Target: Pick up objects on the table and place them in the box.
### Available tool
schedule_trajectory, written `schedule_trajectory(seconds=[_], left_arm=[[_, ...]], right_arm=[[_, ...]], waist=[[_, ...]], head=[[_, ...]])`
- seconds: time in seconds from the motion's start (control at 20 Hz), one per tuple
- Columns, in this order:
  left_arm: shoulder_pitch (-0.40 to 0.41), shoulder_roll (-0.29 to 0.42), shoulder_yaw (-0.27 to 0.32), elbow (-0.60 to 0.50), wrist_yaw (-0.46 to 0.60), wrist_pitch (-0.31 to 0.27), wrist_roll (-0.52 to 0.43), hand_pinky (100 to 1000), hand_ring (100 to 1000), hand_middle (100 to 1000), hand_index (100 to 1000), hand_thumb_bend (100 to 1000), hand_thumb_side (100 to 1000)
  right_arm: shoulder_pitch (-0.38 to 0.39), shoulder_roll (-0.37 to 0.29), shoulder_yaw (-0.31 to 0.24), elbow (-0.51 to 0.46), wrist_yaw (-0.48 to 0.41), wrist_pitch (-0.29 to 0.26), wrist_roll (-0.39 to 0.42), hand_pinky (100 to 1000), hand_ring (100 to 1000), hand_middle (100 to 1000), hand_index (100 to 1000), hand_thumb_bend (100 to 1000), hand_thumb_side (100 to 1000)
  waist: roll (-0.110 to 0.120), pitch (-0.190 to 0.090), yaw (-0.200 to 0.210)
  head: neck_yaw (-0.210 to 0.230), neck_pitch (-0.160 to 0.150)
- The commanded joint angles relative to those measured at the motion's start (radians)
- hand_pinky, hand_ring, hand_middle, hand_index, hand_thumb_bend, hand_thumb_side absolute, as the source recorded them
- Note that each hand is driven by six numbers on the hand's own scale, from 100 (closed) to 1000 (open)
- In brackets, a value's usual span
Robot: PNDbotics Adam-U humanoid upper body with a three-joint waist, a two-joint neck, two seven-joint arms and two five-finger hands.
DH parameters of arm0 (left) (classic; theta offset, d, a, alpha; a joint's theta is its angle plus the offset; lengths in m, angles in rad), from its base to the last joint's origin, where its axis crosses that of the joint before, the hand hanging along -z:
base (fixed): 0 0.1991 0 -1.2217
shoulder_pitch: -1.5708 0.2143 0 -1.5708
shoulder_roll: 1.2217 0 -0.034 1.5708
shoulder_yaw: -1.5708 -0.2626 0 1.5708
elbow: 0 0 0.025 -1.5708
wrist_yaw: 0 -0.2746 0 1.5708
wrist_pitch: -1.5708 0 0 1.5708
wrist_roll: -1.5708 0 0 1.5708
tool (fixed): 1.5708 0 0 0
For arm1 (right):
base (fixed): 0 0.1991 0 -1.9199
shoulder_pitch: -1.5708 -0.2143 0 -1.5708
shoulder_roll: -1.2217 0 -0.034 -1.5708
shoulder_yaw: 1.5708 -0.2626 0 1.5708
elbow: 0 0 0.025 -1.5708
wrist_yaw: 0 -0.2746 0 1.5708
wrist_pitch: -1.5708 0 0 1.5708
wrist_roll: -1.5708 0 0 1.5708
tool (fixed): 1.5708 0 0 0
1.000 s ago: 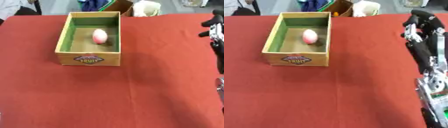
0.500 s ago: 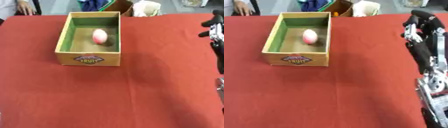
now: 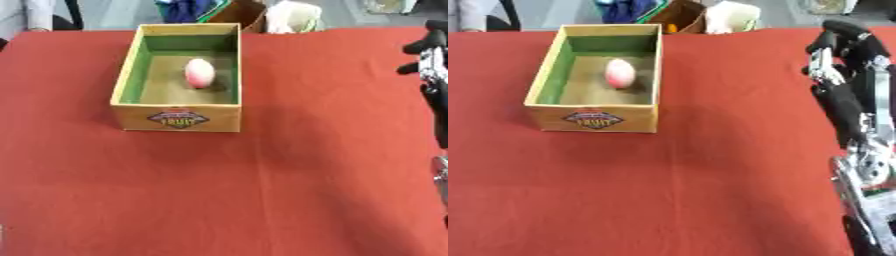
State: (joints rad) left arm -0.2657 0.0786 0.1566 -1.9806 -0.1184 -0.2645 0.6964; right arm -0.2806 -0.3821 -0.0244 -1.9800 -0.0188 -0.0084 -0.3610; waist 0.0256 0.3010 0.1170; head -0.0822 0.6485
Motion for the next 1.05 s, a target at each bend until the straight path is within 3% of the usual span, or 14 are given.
schedule_trajectory(seconds=[0.05, 1.05], left_arm=[[-0.005, 0.006, 0.003, -0.019, 0.0, -0.002, -0.001, 571, 531, 466, 624, 100, 675], [-0.007, 0.007, 0.002, -0.019, 0.0, -0.005, -0.005, 570, 532, 467, 624, 100, 678]], right_arm=[[-0.006, -0.008, -0.007, -0.02, 0.006, 0.0, 0.001, 513, 663, 535, 754, 100, 457], [-0.01, -0.009, -0.005, -0.02, 0.006, 0.0, 0.004, 515, 663, 535, 754, 100, 456]], waist=[[-0.001, -0.02, -0.001], [-0.004, -0.023, 0.001]], head=[[0.001, -0.012], [0.003, -0.02]])
